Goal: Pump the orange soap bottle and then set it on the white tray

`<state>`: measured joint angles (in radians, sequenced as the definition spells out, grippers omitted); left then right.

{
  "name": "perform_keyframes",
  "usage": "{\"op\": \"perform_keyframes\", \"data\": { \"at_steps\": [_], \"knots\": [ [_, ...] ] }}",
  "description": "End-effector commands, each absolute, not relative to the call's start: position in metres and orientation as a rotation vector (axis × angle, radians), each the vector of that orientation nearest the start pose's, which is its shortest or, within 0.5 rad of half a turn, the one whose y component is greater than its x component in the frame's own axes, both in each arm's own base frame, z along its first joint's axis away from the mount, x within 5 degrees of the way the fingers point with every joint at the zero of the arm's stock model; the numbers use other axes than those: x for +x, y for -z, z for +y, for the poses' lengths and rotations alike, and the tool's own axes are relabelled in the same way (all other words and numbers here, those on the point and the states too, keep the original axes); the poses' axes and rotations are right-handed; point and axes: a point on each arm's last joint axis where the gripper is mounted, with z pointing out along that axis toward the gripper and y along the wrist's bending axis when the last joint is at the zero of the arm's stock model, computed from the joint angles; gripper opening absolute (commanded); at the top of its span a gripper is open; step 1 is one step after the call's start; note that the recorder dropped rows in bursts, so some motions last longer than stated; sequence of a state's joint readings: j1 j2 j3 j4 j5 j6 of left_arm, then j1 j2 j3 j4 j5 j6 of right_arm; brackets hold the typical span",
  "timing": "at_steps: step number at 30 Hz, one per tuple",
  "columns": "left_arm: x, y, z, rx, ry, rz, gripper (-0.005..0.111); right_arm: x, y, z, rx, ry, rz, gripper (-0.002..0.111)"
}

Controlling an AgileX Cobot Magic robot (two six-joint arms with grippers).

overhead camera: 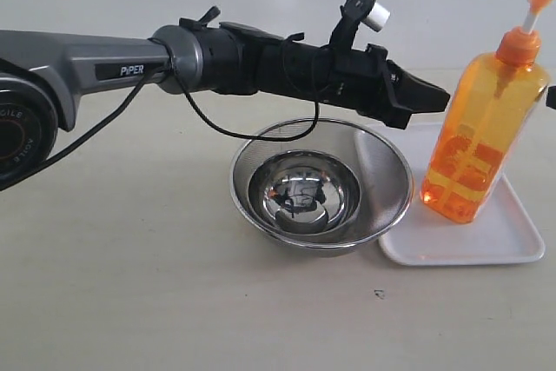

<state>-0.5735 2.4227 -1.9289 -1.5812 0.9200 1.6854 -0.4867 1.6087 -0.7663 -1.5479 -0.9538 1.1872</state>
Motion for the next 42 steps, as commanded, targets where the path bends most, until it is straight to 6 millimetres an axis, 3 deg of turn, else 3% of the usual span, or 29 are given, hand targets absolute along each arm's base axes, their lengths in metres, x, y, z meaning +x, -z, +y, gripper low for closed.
{"op": "perform_keyframes", "data": {
  "at_steps": [1, 14, 24, 31, 42],
  "knots": [
    [0.403, -0.184, -0.351, 1.22, 1.199, 1.558, 0.005, 0.291, -0.211, -0.062, -0.344, -0.562, 2.0, 0.0],
    [0.41, -0.184, -0.35, 1.149, 1.134, 1.584, 0.005, 0.3, -0.195, -0.063, -0.324, -0.581, 2.041, 0.0],
    [0.404, -0.185, -0.355, 1.169, 1.173, 1.564, 0.005, 0.315, -0.209, -0.062, -0.372, -0.563, 2.002, 0.0],
    [0.394, -0.183, -0.365, 1.226, 1.175, 1.551, 0.005, 0.316, -0.211, -0.062, -0.373, -0.572, 2.004, 0.0],
    [0.391, -0.18, -0.364, 1.254, 1.204, 1.588, 0.005, 0.316, -0.211, -0.062, -0.374, -0.572, 2.004, 0.0]
  ]
}}
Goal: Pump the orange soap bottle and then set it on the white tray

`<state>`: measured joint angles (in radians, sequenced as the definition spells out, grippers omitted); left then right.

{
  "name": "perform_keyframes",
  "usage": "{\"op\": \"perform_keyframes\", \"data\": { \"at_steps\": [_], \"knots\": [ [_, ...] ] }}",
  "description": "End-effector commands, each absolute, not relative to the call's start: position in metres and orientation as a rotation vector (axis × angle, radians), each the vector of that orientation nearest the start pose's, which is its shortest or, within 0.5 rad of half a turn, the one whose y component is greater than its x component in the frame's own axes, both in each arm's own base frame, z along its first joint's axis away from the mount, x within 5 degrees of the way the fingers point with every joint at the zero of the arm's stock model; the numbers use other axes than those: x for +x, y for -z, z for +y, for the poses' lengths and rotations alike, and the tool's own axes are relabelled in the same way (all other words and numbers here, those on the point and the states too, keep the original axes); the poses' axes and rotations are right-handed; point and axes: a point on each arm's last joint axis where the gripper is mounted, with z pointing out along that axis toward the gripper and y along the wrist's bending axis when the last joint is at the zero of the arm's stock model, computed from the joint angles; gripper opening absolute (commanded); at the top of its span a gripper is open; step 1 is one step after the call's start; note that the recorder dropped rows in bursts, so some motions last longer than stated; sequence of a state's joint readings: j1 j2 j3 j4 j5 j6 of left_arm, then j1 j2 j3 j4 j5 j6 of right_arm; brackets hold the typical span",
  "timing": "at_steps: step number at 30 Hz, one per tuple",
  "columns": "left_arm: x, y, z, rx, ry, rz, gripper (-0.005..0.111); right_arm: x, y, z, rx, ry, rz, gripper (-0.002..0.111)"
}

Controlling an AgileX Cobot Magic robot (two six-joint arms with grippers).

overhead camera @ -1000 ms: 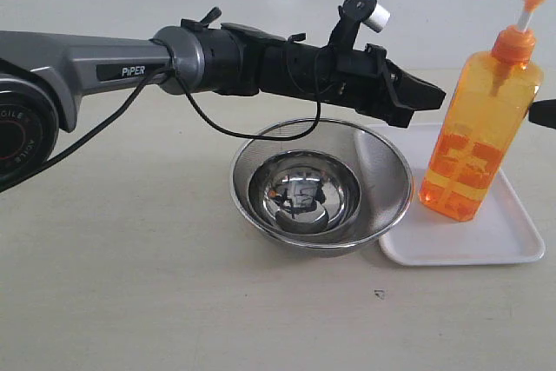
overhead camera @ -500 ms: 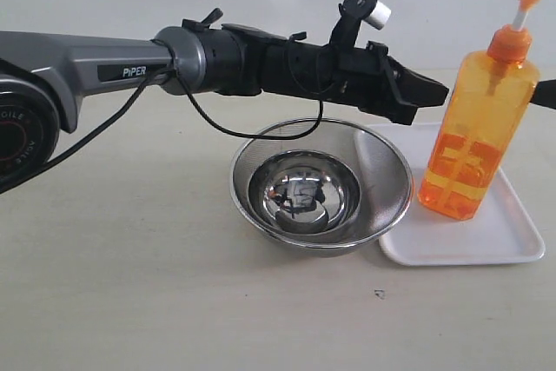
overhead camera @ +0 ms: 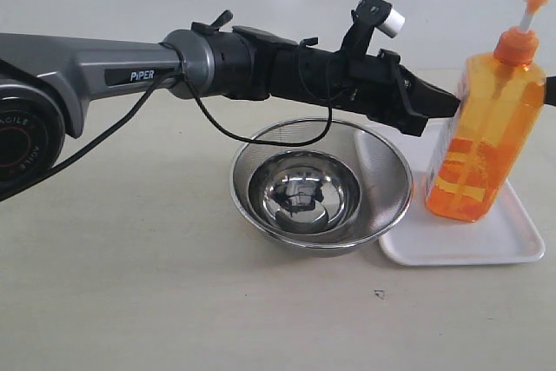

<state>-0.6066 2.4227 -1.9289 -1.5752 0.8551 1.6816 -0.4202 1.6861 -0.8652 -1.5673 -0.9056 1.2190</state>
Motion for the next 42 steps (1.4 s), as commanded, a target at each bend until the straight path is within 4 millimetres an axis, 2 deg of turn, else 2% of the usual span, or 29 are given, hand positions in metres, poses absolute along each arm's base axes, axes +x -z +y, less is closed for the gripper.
{"op": "perform_keyframes", "data": {
  "at_steps": [1, 42],
  "knots": [
    [0.3899, -0.1806, -0.3639, 1.257, 1.215, 1.589, 0.005, 0.3163, -0.2114, -0.0618, -0.374, -0.572, 2.004, 0.0],
    [0.3843, -0.1833, -0.3641, 1.265, 1.304, 1.593, 0.005, 0.3134, -0.2122, -0.0575, -0.426, -0.622, 1.991, 0.0]
  ]
}}
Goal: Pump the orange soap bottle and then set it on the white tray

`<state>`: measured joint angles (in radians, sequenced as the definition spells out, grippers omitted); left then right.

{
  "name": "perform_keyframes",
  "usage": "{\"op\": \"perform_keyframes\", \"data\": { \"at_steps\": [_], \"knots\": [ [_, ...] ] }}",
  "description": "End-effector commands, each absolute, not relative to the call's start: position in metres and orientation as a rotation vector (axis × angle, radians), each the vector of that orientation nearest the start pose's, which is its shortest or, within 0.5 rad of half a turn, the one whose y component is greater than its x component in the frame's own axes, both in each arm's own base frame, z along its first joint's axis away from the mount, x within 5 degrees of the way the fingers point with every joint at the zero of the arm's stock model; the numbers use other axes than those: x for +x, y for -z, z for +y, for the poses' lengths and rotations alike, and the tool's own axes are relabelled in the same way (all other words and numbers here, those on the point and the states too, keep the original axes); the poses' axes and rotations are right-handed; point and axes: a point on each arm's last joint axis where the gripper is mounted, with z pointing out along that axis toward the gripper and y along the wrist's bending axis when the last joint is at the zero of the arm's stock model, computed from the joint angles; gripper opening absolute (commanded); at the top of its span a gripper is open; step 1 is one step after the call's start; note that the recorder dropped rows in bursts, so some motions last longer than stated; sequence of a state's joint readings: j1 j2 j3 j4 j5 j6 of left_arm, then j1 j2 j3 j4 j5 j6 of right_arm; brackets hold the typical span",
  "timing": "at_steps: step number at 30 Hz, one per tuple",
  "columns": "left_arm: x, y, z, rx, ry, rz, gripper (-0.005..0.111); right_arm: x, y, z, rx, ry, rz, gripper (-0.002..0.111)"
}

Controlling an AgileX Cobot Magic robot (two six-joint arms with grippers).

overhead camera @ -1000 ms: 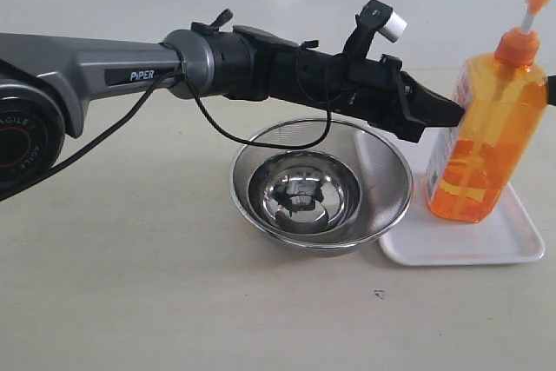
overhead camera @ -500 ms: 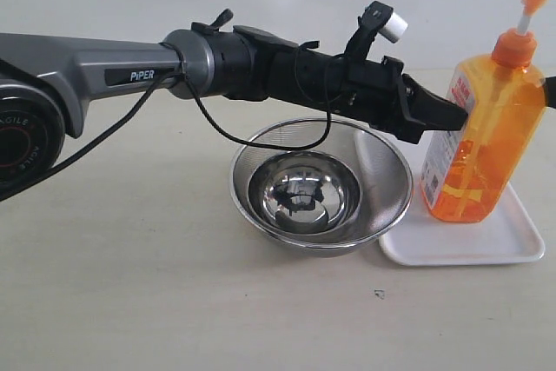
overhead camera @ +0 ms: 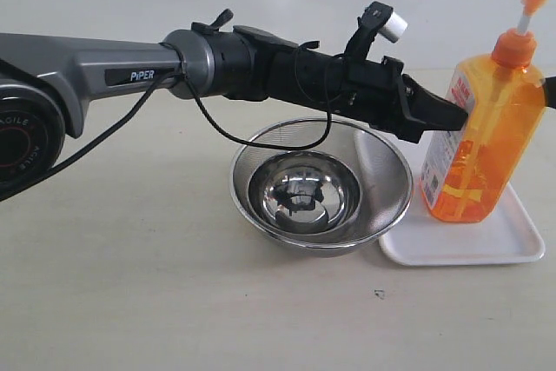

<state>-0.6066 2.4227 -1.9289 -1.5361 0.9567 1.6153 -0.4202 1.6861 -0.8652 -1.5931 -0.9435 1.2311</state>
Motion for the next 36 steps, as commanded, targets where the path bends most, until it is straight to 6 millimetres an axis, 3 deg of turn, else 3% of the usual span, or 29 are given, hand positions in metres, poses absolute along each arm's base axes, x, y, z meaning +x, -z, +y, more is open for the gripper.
{"op": "perform_keyframes", "data": {
  "at_steps": [1, 31, 36],
  "knots": [
    [0.384, -0.183, -0.364, 1.265, 1.304, 1.593, 0.005, 0.313, -0.212, -0.057, -0.426, -0.622, 1.991, 0.0],
    [0.384, -0.182, -0.364, 1.273, 1.302, 1.607, 0.005, 0.315, -0.213, -0.059, -0.412, -0.592, 1.985, 0.0],
    [0.398, -0.176, -0.342, 1.26, 1.29, 1.721, 0.005, 0.317, -0.209, -0.065, -0.383, -0.521, 2.022, 0.0]
  ]
}}
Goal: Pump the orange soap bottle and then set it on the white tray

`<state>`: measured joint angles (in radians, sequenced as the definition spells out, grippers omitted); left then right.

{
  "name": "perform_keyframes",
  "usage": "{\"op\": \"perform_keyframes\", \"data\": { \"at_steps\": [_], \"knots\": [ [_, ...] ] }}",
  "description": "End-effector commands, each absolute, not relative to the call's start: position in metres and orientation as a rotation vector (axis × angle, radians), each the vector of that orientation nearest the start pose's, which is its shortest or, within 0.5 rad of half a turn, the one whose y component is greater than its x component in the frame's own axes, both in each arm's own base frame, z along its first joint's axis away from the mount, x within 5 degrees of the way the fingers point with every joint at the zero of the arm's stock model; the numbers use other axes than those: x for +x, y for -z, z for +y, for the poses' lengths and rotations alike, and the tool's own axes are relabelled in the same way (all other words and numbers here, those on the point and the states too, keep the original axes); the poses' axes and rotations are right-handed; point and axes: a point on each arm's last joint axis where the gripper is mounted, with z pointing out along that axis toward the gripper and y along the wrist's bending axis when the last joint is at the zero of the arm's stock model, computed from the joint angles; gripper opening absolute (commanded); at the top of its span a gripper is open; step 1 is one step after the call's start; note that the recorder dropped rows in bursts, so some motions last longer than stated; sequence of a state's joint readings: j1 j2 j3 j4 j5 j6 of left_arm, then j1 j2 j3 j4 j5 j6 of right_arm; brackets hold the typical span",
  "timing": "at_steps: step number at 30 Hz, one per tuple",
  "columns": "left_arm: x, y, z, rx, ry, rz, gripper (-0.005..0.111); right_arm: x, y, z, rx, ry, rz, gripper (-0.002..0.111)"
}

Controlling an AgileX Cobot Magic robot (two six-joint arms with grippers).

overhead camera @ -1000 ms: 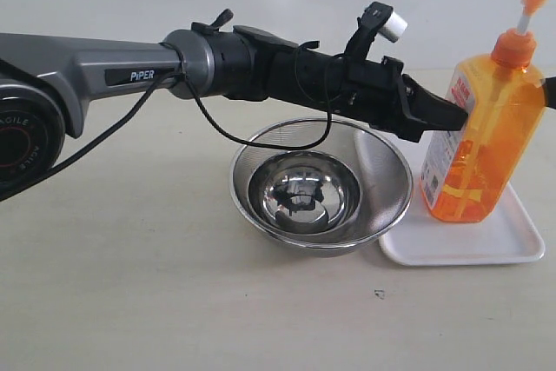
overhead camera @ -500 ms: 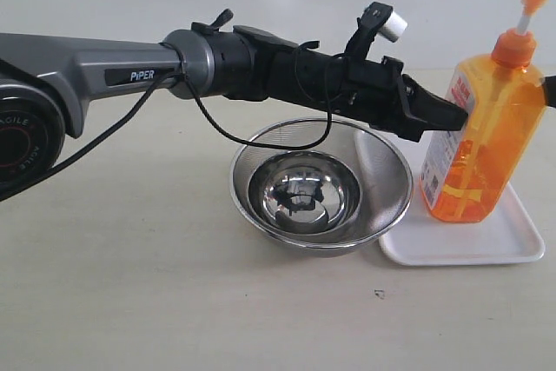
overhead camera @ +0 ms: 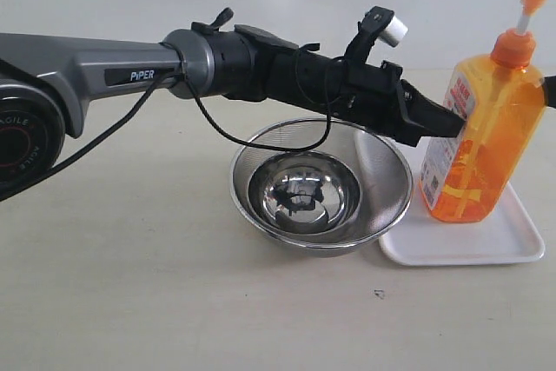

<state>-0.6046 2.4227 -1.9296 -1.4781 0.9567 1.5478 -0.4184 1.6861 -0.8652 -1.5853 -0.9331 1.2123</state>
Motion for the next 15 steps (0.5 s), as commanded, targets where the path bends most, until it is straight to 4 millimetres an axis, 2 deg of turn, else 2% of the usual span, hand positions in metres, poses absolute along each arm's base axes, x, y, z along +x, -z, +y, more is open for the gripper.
{"op": "perform_keyframes", "data": {
  "at_steps": [1, 4, 9, 12, 15],
  "knots": [
    [0.401, -0.178, -0.339, 1.247, 1.294, 1.72, 0.005, 0.317, -0.209, -0.066, -0.381, -0.513, 2.026, 0.0],
    [0.406, -0.193, -0.328, 1.234, 1.274, 1.698, 0.005, 0.317, -0.208, -0.066, -0.384, -0.502, 2.028, 0.0],
    [0.406, -0.214, -0.323, 1.272, 1.177, 1.666, 0.005, 0.318, -0.207, -0.068, -0.374, -0.48, 2.04, 0.0],
    [0.407, -0.218, -0.32, 1.283, 1.147, 1.662, 0.005, 0.318, -0.207, -0.068, -0.376, -0.48, 2.04, 0.0],
    [0.412, -0.221, -0.309, 1.273, 1.174, 1.669, 0.005, 0.313, -0.212, -0.073, -0.393, -0.437, 2.046, 0.0]
  ]
}}
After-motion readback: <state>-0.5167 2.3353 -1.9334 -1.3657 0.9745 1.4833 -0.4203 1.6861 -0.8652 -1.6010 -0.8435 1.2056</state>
